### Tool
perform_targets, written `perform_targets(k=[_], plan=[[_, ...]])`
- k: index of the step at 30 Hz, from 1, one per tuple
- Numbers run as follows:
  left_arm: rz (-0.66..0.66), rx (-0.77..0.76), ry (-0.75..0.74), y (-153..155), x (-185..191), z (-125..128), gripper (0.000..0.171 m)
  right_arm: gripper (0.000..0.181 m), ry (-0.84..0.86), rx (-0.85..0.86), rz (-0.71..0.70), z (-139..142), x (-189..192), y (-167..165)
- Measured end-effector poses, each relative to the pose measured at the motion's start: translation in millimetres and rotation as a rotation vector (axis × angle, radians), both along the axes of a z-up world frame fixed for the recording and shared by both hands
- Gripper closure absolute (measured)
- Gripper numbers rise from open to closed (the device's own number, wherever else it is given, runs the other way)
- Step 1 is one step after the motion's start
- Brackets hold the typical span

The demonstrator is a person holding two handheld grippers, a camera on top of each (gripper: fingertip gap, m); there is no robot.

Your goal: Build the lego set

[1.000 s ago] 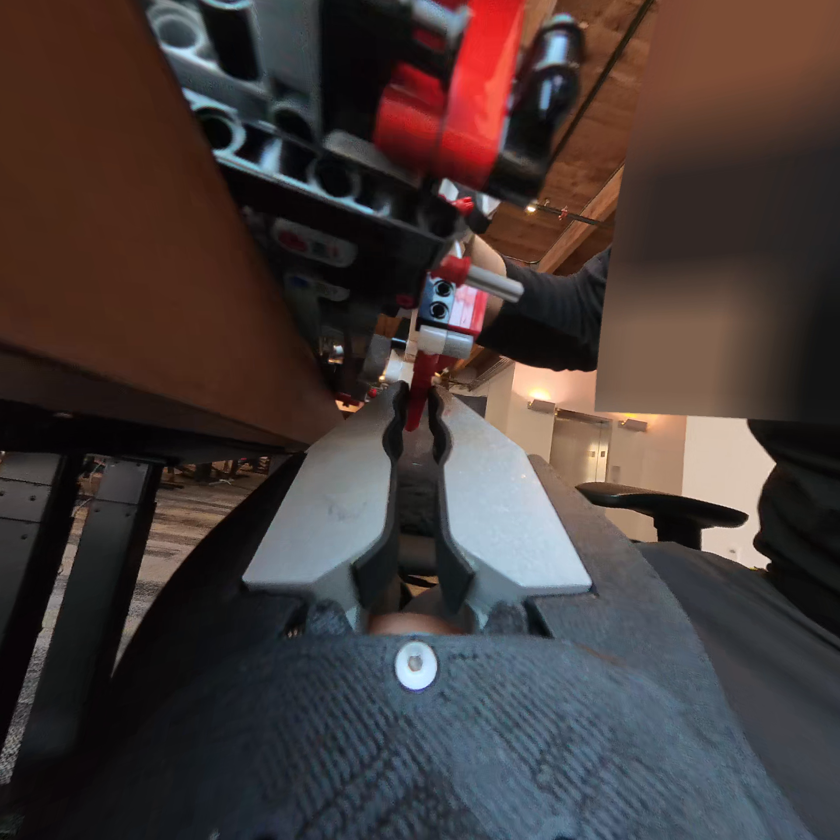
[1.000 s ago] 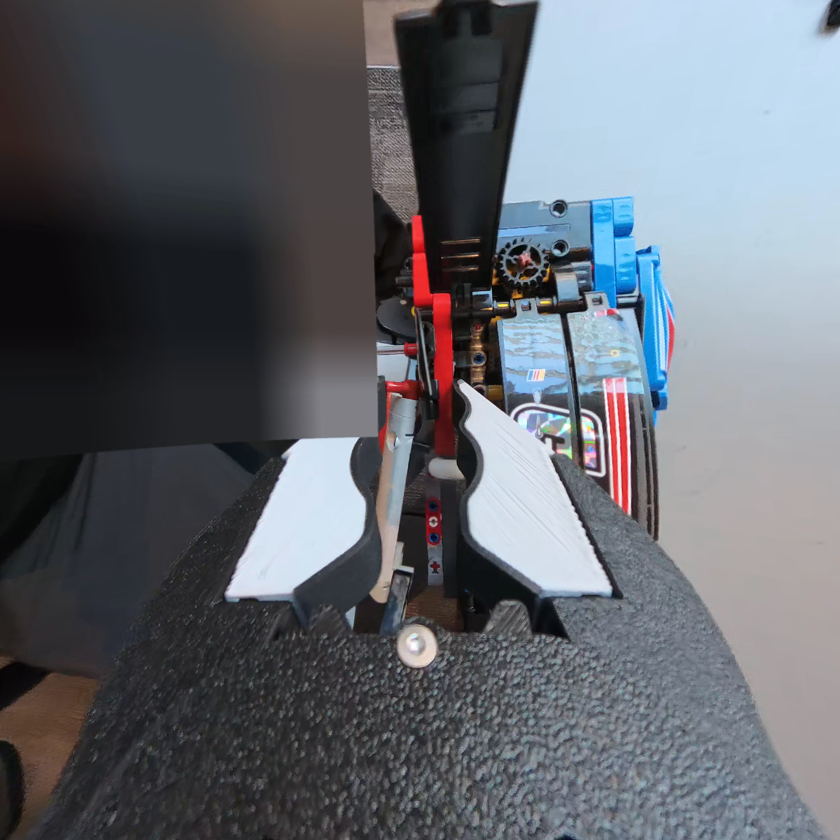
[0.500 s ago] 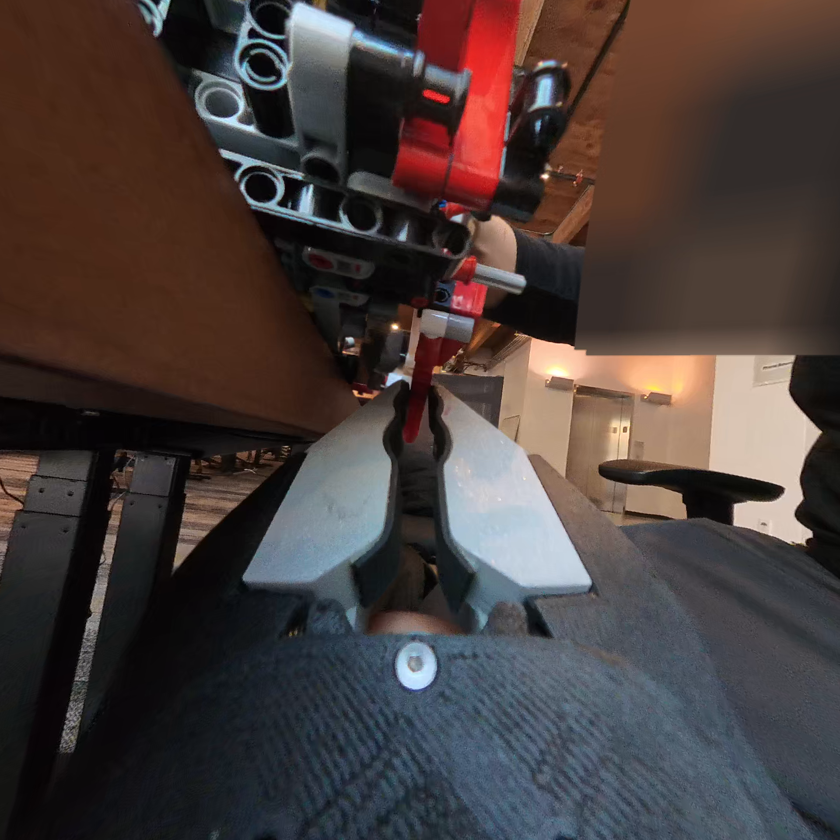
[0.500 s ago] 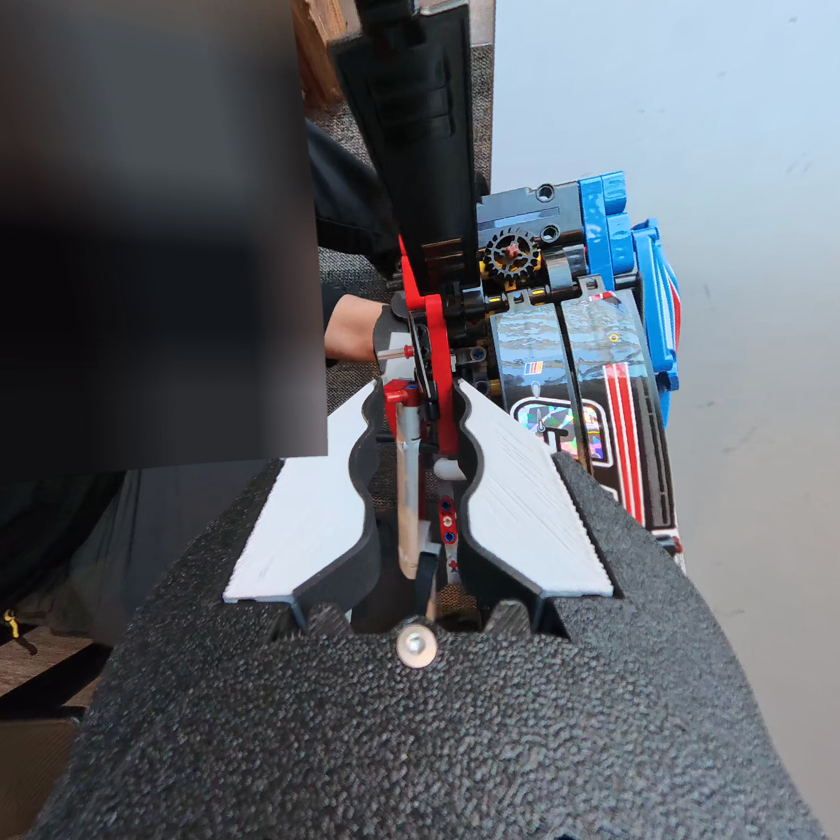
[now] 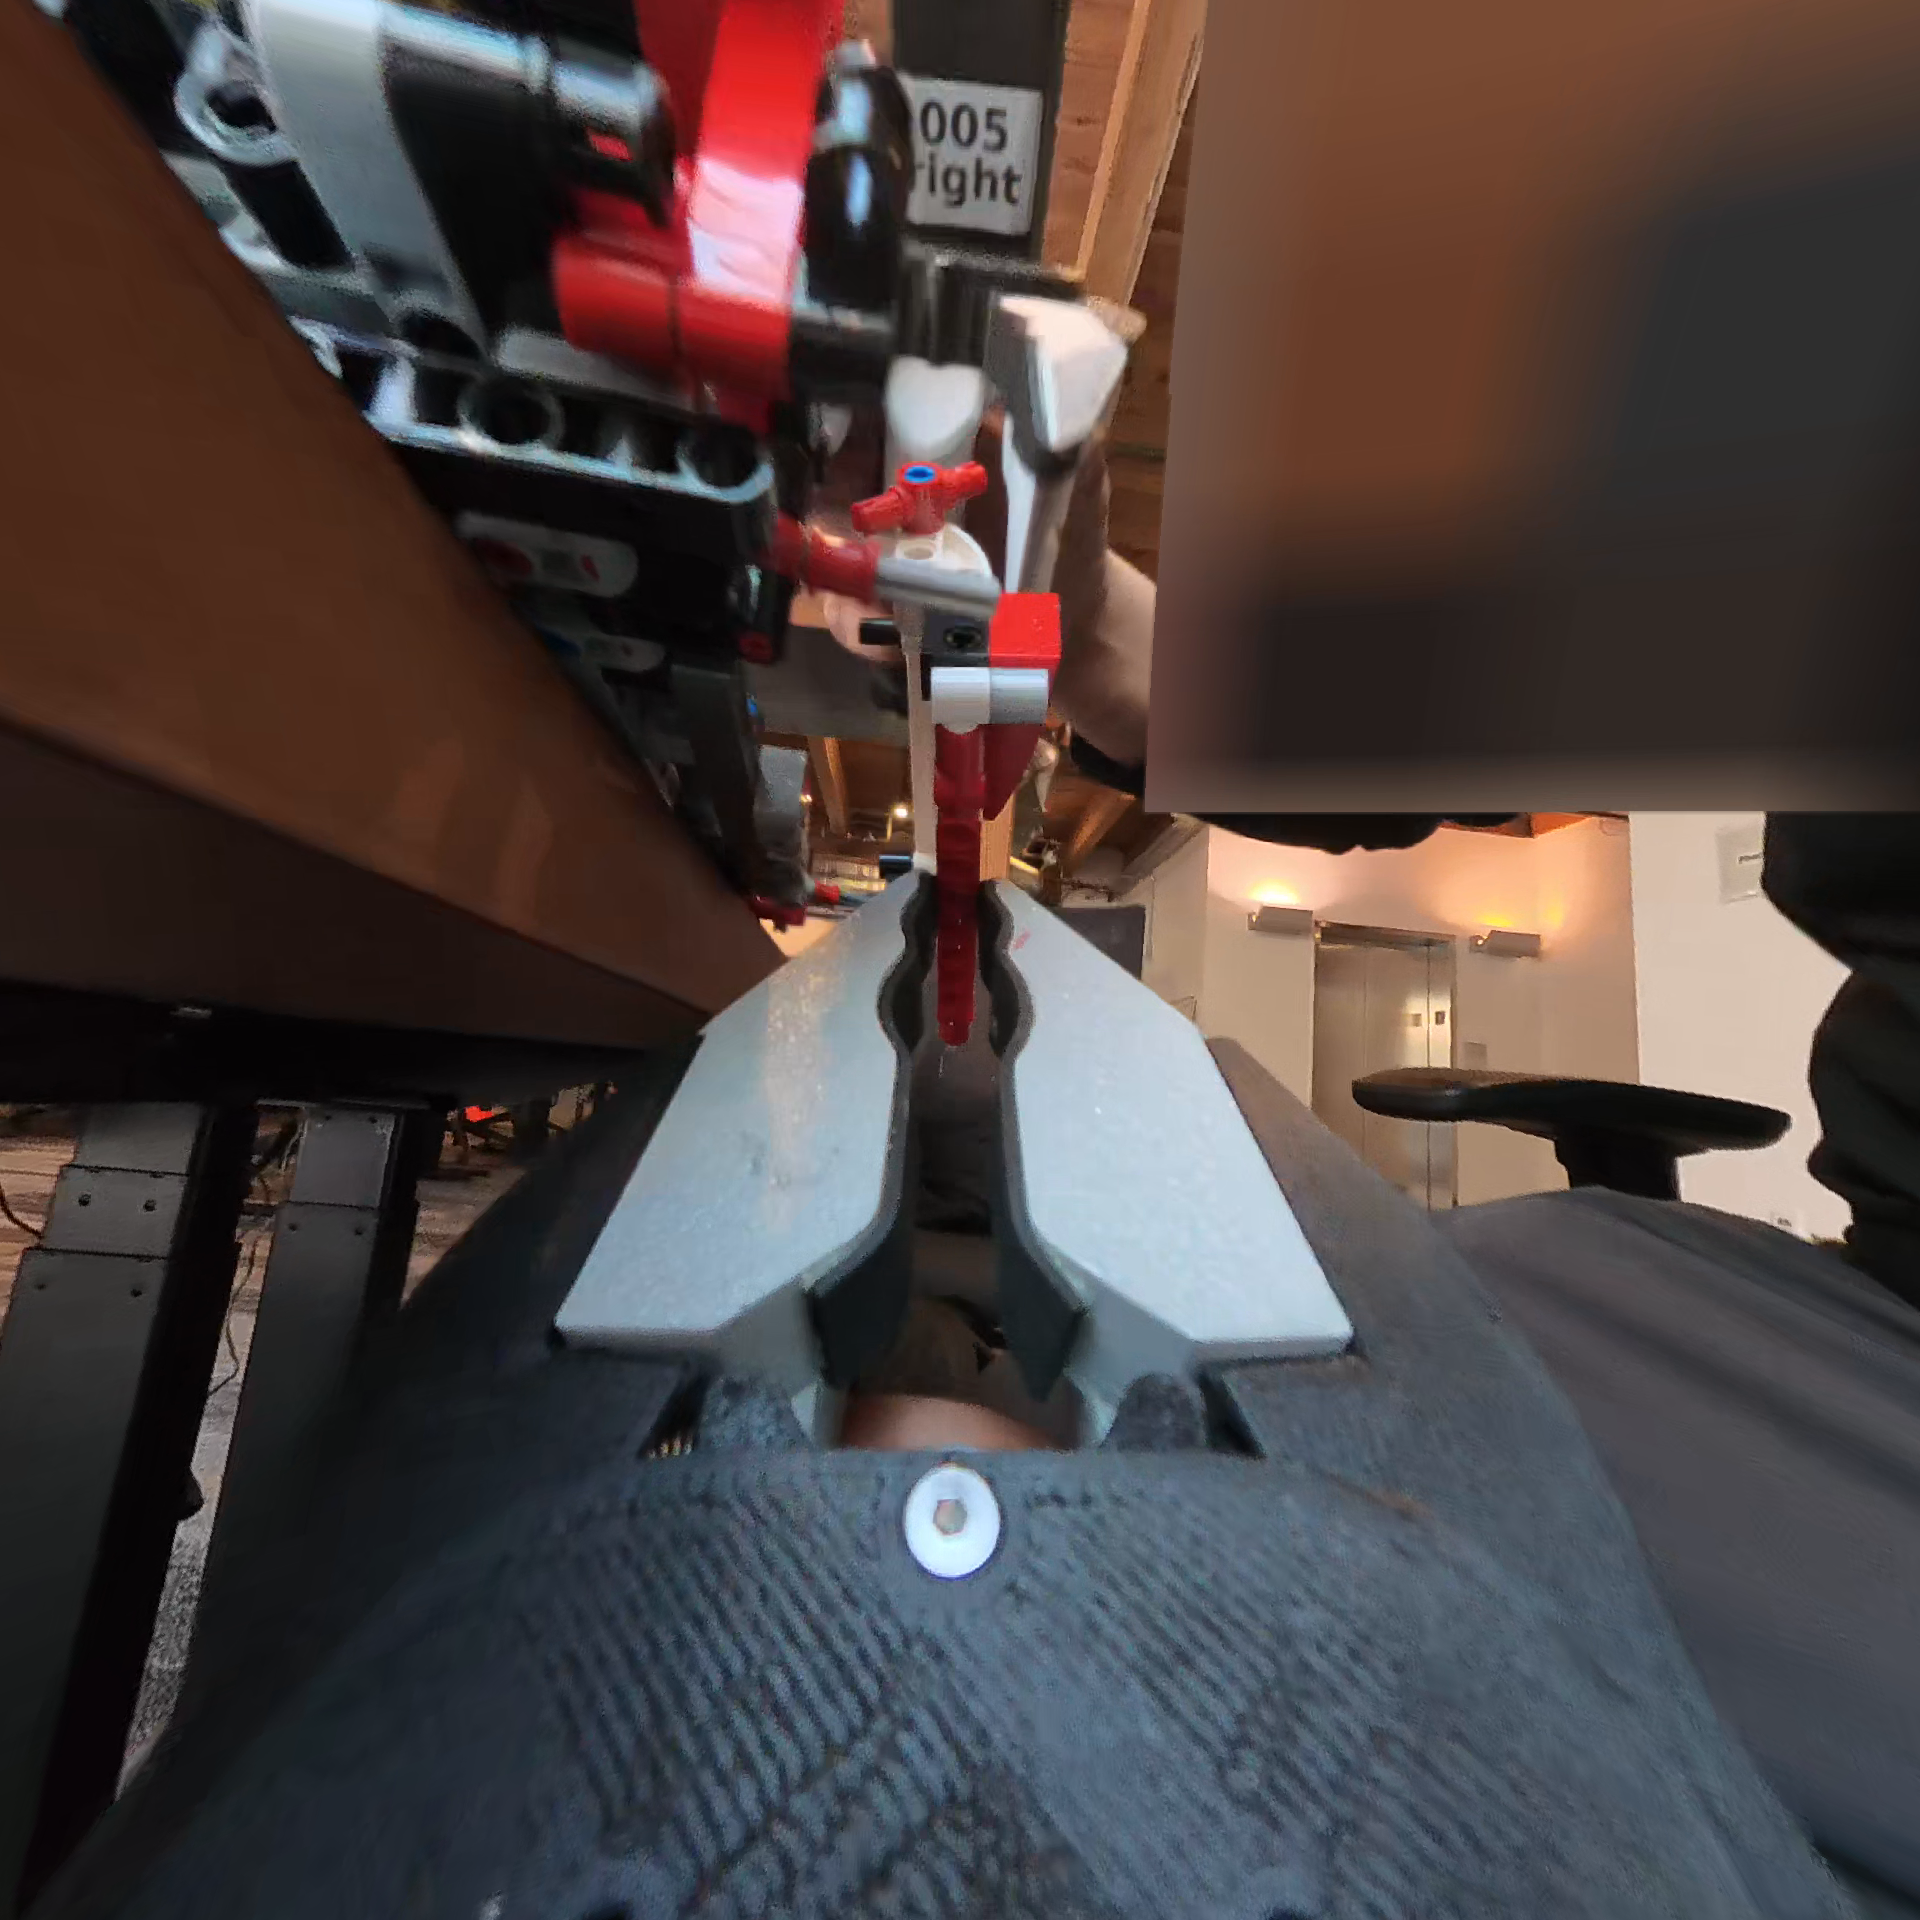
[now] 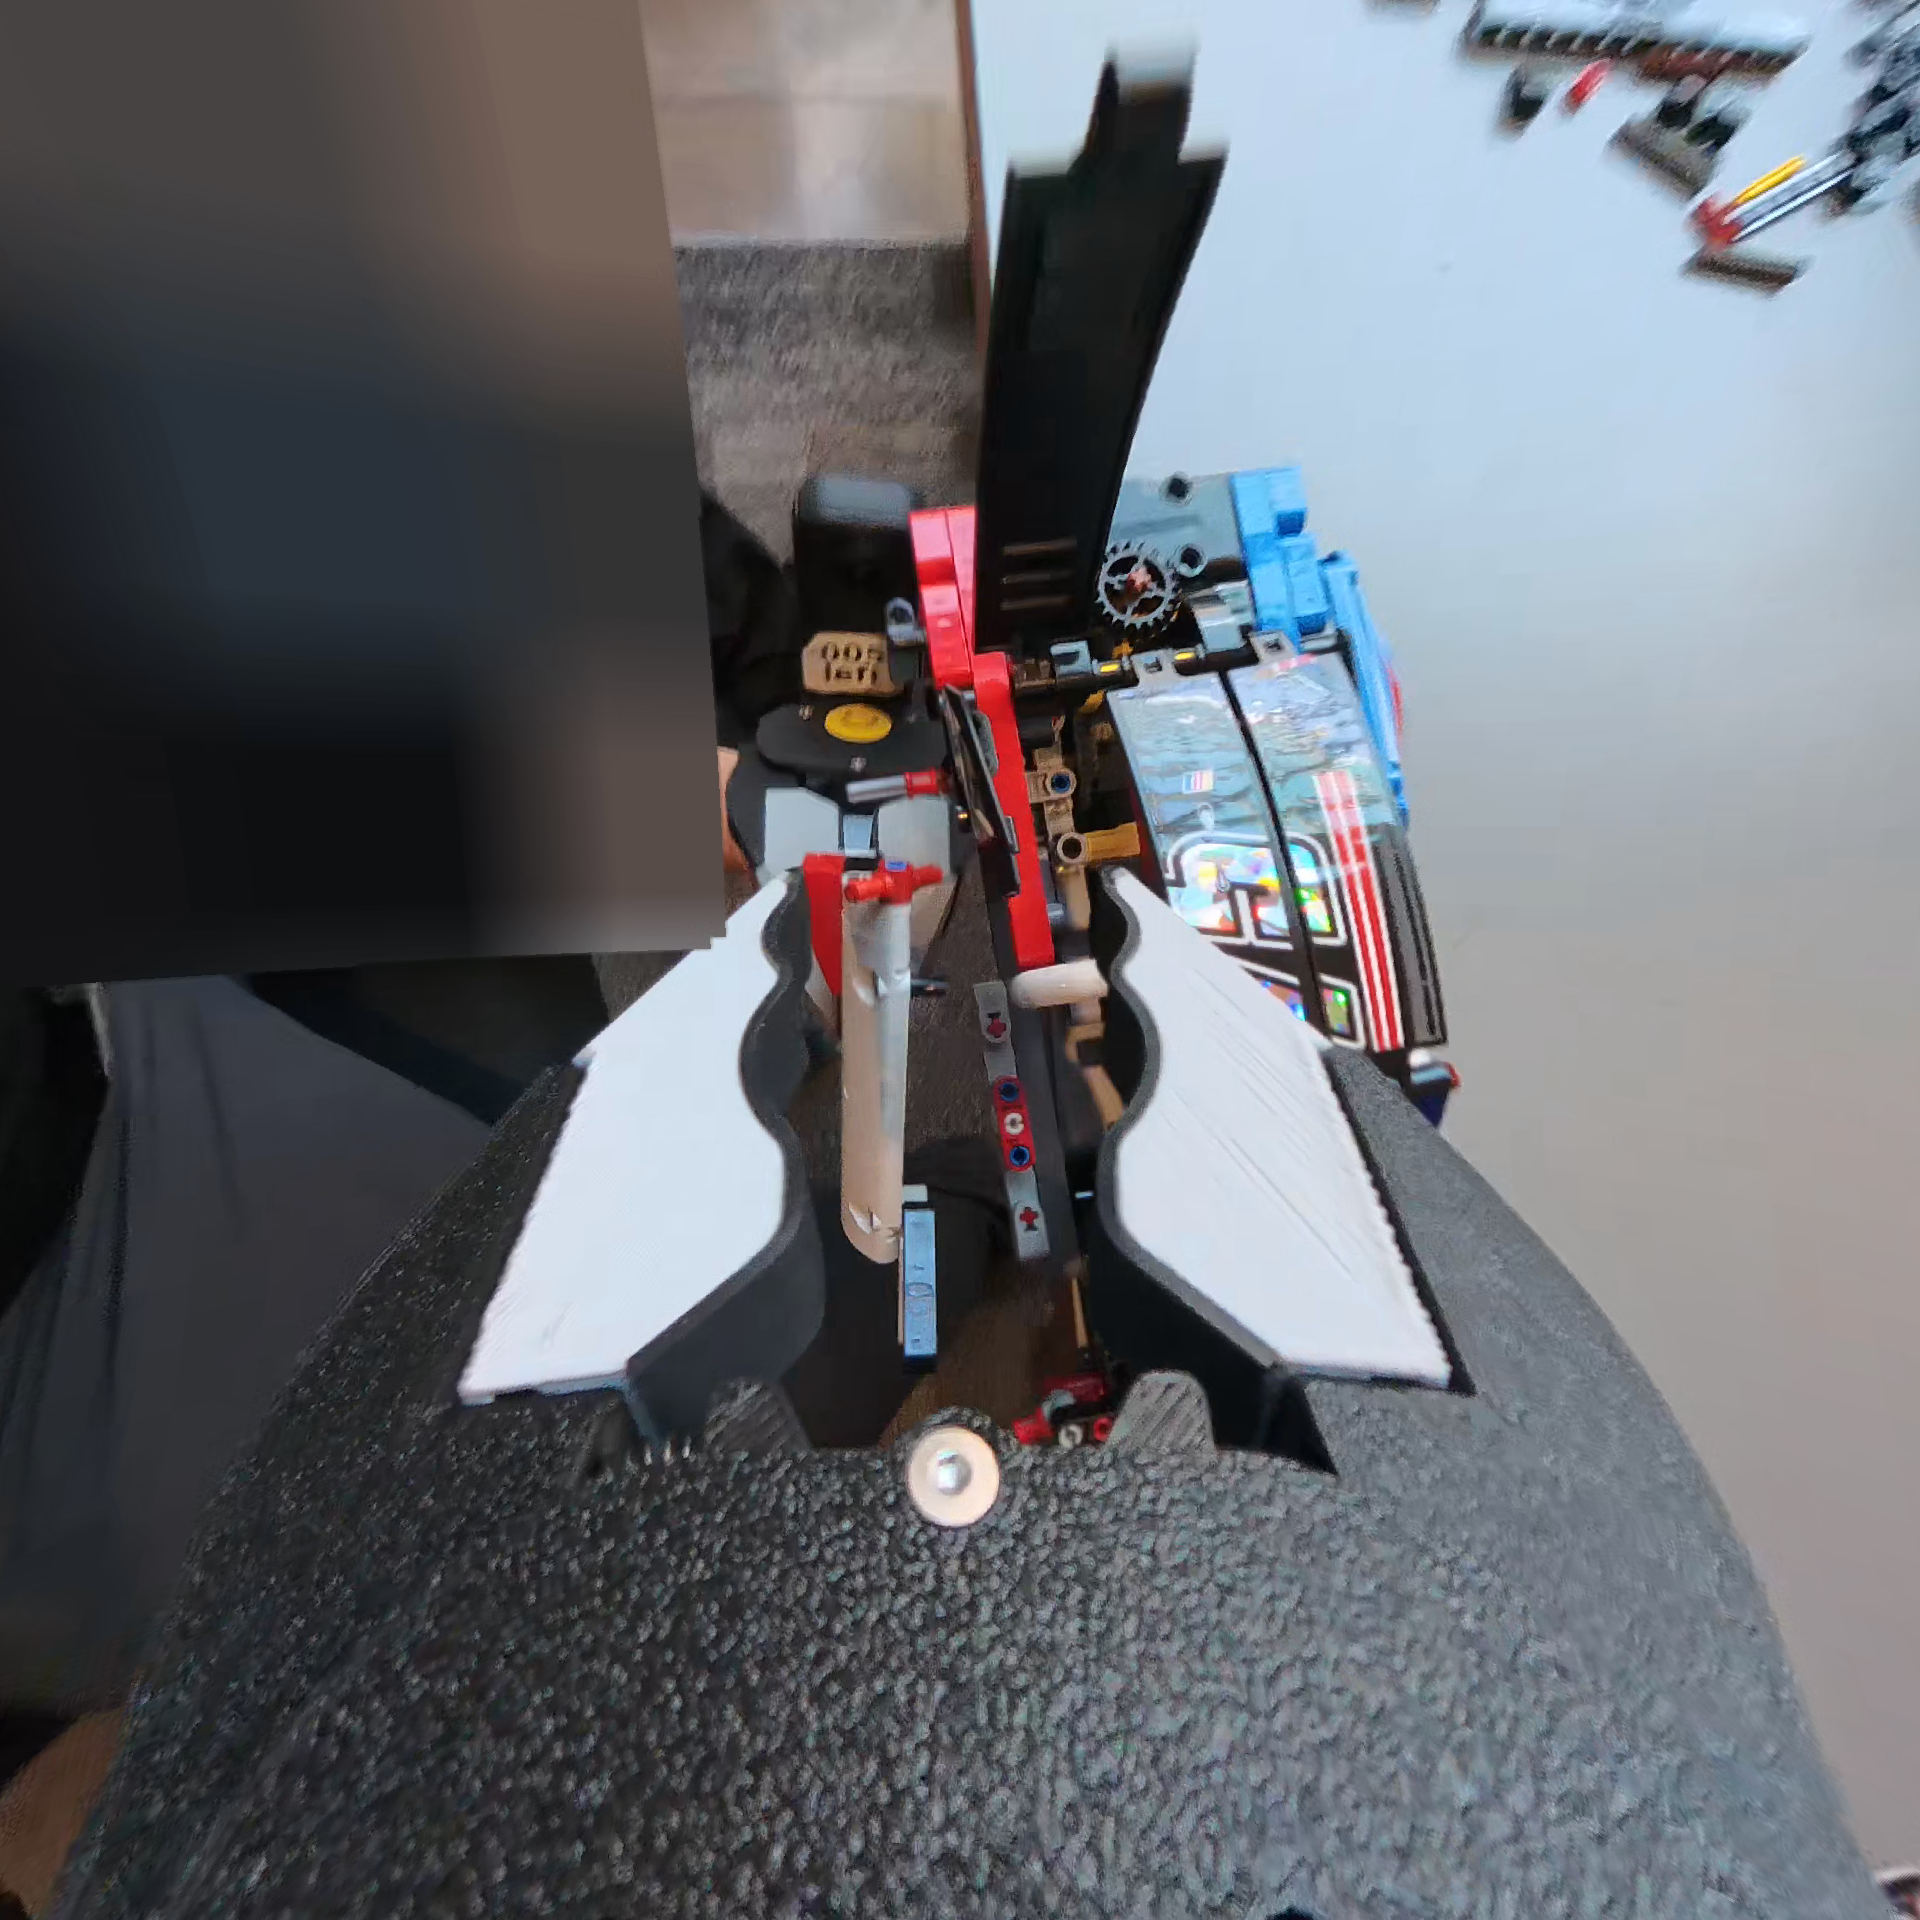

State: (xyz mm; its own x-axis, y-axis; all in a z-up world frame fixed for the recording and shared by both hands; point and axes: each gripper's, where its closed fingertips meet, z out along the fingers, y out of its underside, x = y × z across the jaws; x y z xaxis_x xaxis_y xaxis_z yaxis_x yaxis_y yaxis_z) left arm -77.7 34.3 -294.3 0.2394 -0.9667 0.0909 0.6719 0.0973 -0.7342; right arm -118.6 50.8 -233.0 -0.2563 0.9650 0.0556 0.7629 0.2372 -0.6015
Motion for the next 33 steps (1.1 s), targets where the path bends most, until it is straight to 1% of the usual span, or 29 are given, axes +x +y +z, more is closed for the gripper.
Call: perform_targets(k=[1,3,4,6,9,11,13,17,20,24,26,27,28,29,30,31,33], plan=[[0.0,-0.004,0.015,-1.2,2.9,-2.8,0.166,0.136,0.044,0.005,-0.015,8.3,2.4,-2.7],[0.007,-0.012,0.032,-2.7,6.3,-4.2,0.166,0.158,0.128,0.019,-0.033,20.9,9.6,-12.6],[0.008,-0.01,0.03,-4.5,6.8,-1.9,0.166,0.164,0.158,0.035,-0.046,22.7,14.0,-17.5],[0.014,-0.001,0.04,-8.3,9.5,3.6,0.166,0.163,0.191,0.081,-0.081,19.1,22.9,-25.1],[0.026,0.006,0.087,-12.7,20.0,9.9,0.166,0.168,0.271,0.113,-0.131,18.9,28.0,-36.8],[0.035,0.014,0.078,-16.0,21.7,18.2,0.166,0.17,0.292,0.163,-0.168,17.9,31.7,-36.9],[0.049,0.025,0.09,-19.3,23.9,23.7,0.166,0.175,0.291,0.239,-0.186,15.9,36.4,-34.7],[0.076,0.045,0.128,-21.9,26.2,28.9,0.166,0.176,0.315,0.27,-0.179,18.1,36.4,-42.3],[0.096,0.048,0.146,-20.9,25.4,29.0,0.166,0.179,0.327,0.304,-0.194,18.8,35.4,-41.3],[0.122,0.045,0.181,-19.2,24.2,26.5,0.166,0.179,0.32,0.439,-0.182,16.9,34.2,-40.3],[0.116,0.046,0.187,-20.1,23.3,25.7,0.166,0.173,0.303,0.472,-0.15,15.1,34.7,-45.3],[0.117,0.049,0.188,-20.6,22.6,25.6,0.166,0.168,0.299,0.437,-0.126,14.2,35.1,-50.7],[0.117,0.056,0.19,-21.9,22.2,25.9,0.166,0.165,0.298,0.364,-0.096,13.2,35.5,-58.4],[0.117,0.063,0.199,-23.4,22.8,26.2,0.166,0.172,0.296,0.287,-0.079,13.5,36.8,-63.1],[0.114,0.064,0.218,-23.9,24.6,25.2,0.166,0.177,0.314,0.237,-0.09,18.4,37.9,-61.0],[0.099,0.079,0.234,-27.3,27.1,24.6,0.166,0.175,0.344,0.191,-0.111,25.5,38.9,-56.1],[0.064,0.107,0.238,-35.1,29.1,26.5,0.166,0.163,0.346,0.039,-0.135,33.5,42.1,-50.0]])
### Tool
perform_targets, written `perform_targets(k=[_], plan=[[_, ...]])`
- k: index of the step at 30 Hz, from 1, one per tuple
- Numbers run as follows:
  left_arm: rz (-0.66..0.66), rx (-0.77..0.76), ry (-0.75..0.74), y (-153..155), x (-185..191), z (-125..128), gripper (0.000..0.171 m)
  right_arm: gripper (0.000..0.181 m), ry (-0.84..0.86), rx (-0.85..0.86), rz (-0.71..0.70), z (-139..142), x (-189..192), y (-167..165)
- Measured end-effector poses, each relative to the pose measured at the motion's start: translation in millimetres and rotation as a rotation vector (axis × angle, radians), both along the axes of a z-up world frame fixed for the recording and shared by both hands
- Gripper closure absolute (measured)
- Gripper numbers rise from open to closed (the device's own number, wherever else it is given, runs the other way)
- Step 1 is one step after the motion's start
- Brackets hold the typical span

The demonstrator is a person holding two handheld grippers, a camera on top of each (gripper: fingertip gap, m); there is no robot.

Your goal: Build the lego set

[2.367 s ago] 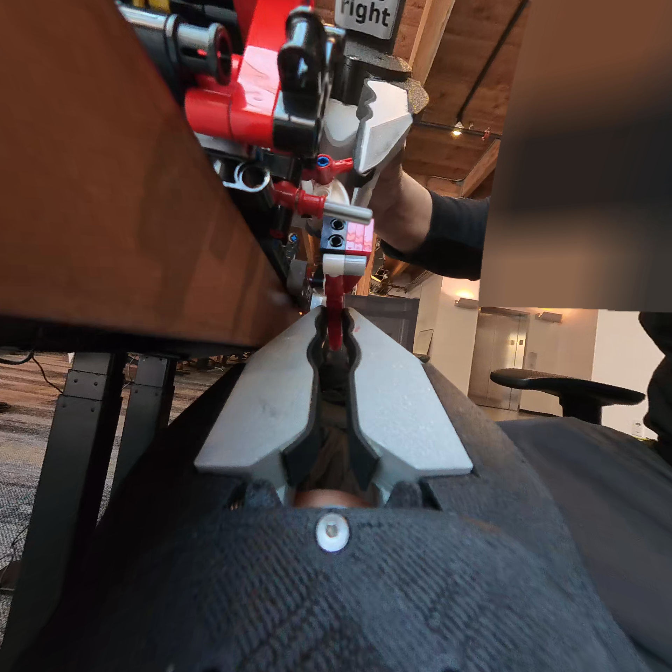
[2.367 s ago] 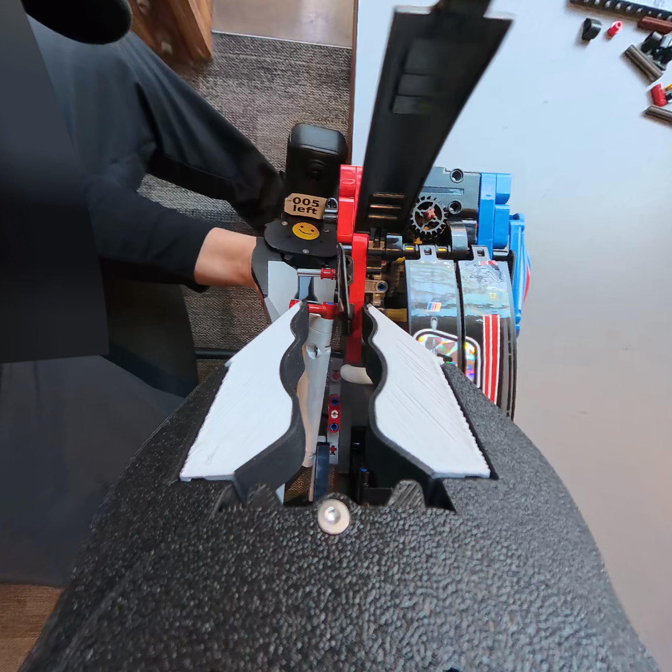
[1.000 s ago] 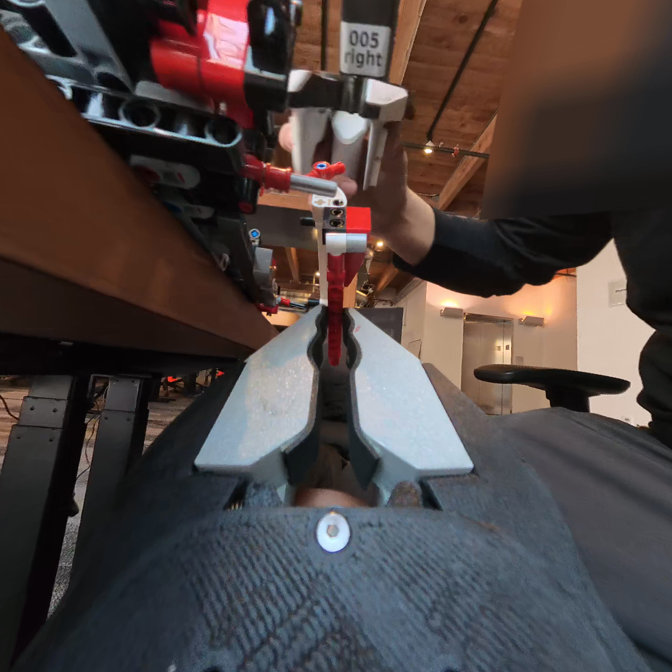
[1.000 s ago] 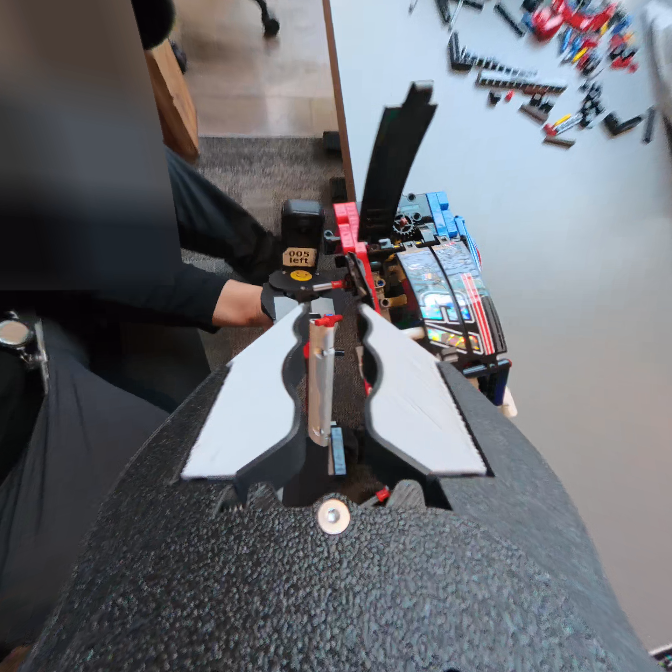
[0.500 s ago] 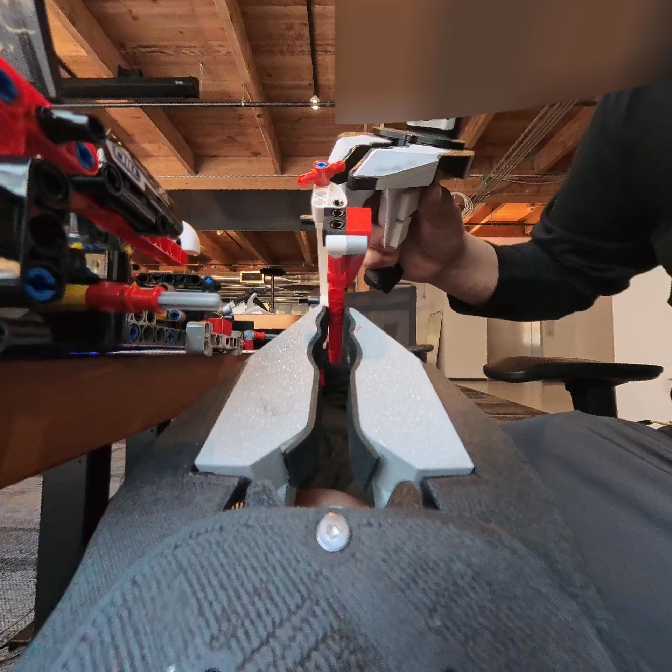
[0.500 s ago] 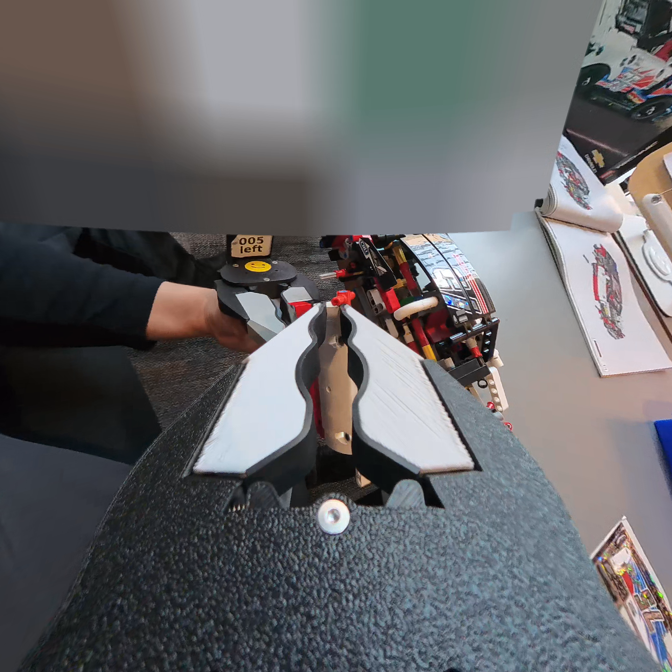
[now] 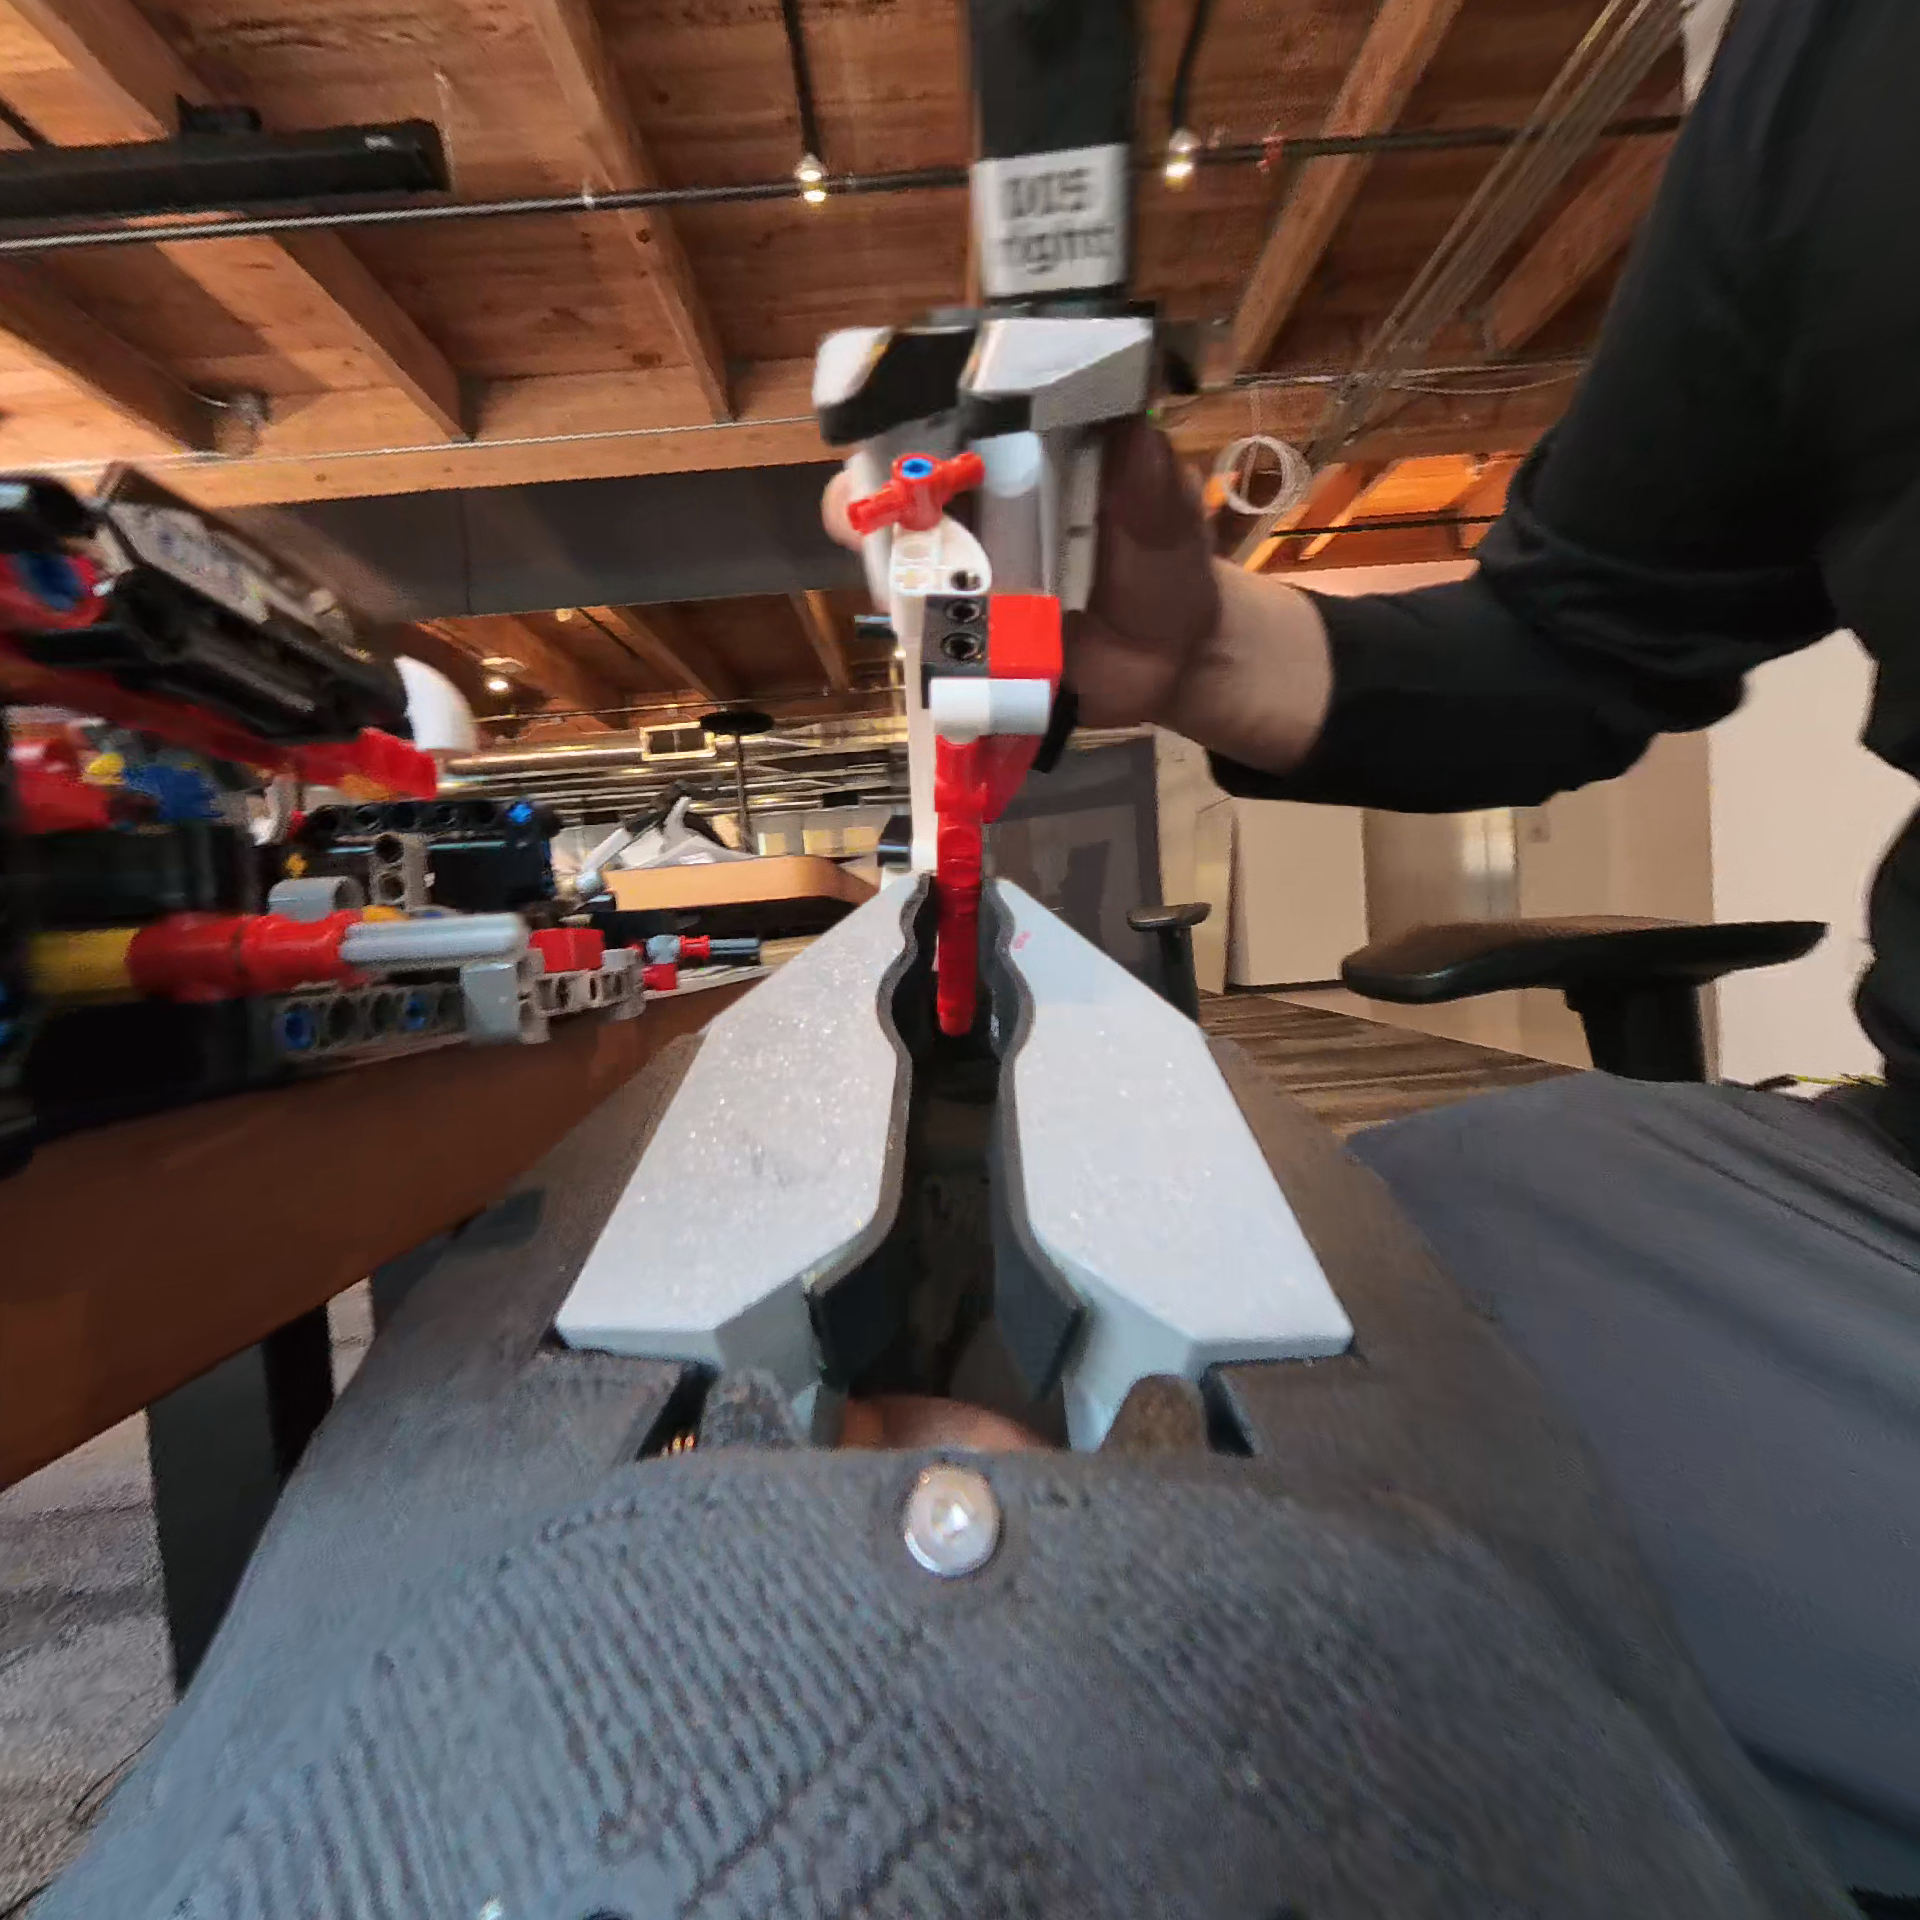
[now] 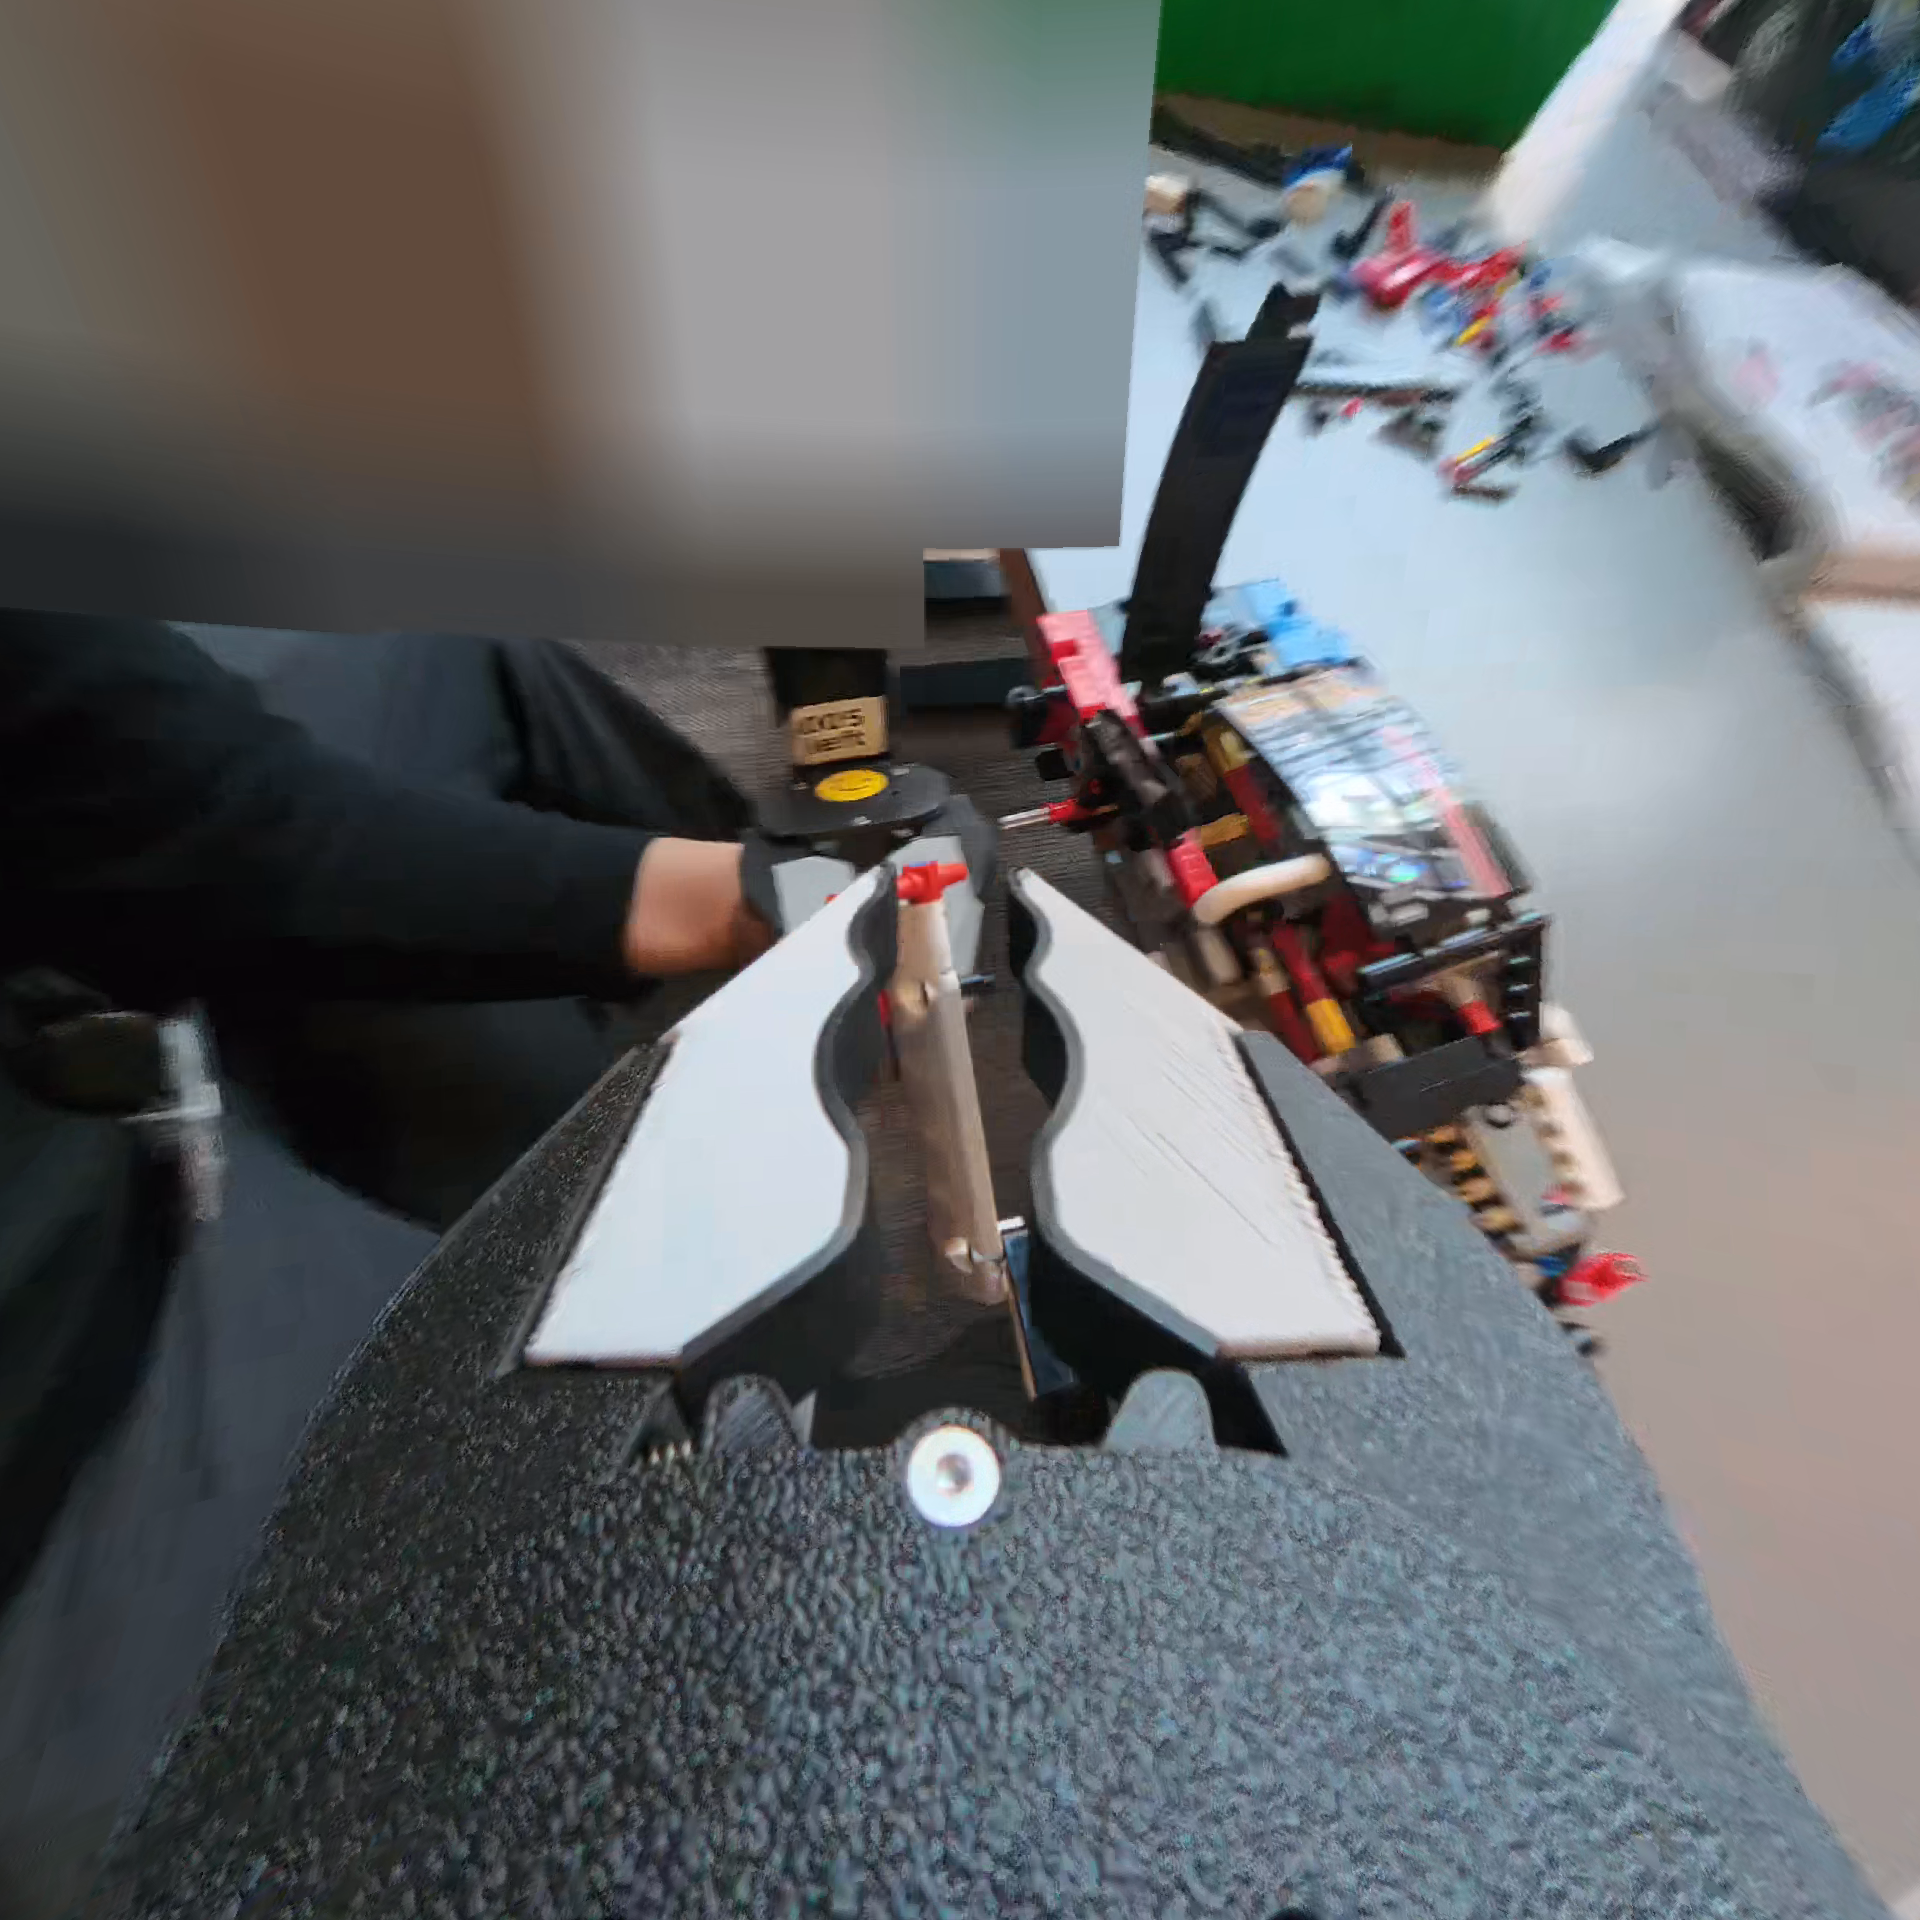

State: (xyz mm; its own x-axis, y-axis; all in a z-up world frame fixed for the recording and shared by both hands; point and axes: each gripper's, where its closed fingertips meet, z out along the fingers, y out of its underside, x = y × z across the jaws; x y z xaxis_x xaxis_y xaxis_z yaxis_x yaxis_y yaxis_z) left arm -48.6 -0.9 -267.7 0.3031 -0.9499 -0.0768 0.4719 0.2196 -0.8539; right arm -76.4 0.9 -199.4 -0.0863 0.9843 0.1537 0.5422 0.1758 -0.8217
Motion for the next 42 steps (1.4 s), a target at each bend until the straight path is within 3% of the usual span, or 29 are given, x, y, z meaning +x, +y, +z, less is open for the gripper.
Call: perform_targets(k=[2,4,8,20,24,26,32,39,42], plan=[[-0.033,0.017,0.002,-6.6,0.7,3.3,0.166,0.153,-0.059,-0.157,0.068,-3.5,5.3,-6.4],[-0.073,0.039,0.027,-14.9,4.6,5.1,0.167,0.141,-0.11,-0.202,0.099,-9.5,6.1,-8.2],[-0.101,0.063,0.018,-22.0,6.9,11.9,0.166,0.161,-0.119,-0.317,0.237,-6.2,3.5,-31.5],[-0.139,0.072,0.037,-28.7,9.9,9.7,0.166,0.156,-0.13,-0.447,0.295,-5.7,1.2,-39.7],[-0.145,0.073,0.053,-29.9,11.0,7.7,0.167,0.139,-0.143,-0.454,0.267,-9.7,0.1,-35.1],[-0.145,0.071,0.049,-29.6,11.3,8.1,0.167,0.155,-0.148,-0.47,0.285,-10.1,0.8,-37.6],[-0.123,0.057,0.037,-24.7,10.5,8.2,0.167,0.159,-0.141,-0.383,0.281,-11.1,0.0,-35.1],[-0.028,-0.03,-0.029,-1.0,10.6,5.9,0.166,0.159,-0.145,0.026,0.063,-14.7,-0.6,-1.3],[-0.007,-0.051,-0.082,4.1,9.5,10.1,0.166,0.16,-0.132,0.114,0.012,-10.3,-0.4,5.1]])
